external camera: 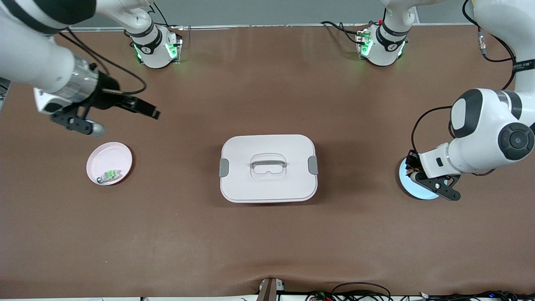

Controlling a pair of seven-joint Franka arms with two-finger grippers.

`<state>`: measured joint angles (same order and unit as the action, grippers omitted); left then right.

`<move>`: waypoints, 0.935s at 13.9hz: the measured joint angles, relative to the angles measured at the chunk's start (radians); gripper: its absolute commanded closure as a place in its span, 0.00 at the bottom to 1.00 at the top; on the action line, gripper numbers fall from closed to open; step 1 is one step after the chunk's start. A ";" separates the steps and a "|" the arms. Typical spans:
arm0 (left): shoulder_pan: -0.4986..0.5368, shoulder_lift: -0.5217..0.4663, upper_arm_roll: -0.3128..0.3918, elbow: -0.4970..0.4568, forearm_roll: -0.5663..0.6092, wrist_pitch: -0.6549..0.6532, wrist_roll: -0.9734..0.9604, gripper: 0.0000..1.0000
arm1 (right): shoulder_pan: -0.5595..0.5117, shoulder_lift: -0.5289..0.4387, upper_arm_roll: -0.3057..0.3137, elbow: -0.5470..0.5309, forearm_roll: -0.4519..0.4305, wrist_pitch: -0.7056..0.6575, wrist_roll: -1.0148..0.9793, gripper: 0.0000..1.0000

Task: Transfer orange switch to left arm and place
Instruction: 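Carry the switch with the left gripper while the right gripper withdraws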

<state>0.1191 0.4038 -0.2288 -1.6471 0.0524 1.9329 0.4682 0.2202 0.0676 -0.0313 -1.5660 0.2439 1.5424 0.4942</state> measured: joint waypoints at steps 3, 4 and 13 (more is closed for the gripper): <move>0.059 0.045 0.001 -0.002 0.023 0.046 0.221 1.00 | -0.100 -0.027 -0.001 -0.046 -0.036 0.007 -0.196 0.00; 0.084 0.062 0.001 -0.004 0.034 0.071 0.309 1.00 | -0.135 -0.029 -0.002 -0.053 -0.041 0.009 -0.248 0.00; 0.213 0.161 0.001 -0.143 0.045 0.369 0.931 1.00 | -0.257 -0.045 -0.001 -0.048 -0.151 0.031 -0.468 0.00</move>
<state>0.3319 0.5647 -0.2282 -1.7900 0.0976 2.3015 1.3994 -0.0371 0.0230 -0.0320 -1.6139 0.0924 1.5736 0.0258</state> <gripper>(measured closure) 0.656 0.000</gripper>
